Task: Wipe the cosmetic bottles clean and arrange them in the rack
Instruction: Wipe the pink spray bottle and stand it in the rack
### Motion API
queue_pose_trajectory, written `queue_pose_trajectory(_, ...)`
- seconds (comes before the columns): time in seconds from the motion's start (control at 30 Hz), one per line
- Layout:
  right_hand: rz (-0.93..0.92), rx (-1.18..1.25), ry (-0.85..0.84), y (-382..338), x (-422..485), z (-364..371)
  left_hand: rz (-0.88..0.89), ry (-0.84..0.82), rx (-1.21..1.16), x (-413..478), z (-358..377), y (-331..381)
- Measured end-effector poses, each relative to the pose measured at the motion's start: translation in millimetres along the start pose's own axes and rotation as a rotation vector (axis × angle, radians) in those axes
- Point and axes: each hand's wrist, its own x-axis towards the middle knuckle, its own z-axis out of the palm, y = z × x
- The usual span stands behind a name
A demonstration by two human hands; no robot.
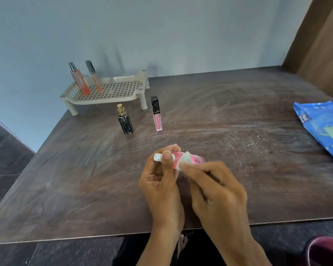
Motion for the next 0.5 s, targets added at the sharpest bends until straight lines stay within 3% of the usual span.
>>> queue_pose_trajectory(0.07, -0.002, 0.010, -0.032, 0, 5, 4, -0.016, -0.020, -0.020, 1, 0, 0)
queue_pose_trajectory(0.23, 0.228, 0.040, -0.121, 5, 27, 14, 0.005, -0.018, -0.024, 6, -1, -3)
queue_pose_trajectory(0.5, 0.387, -0.128, -0.188, 38, 21, 1, 0.045, -0.030, -0.033, 3, 0, -5)
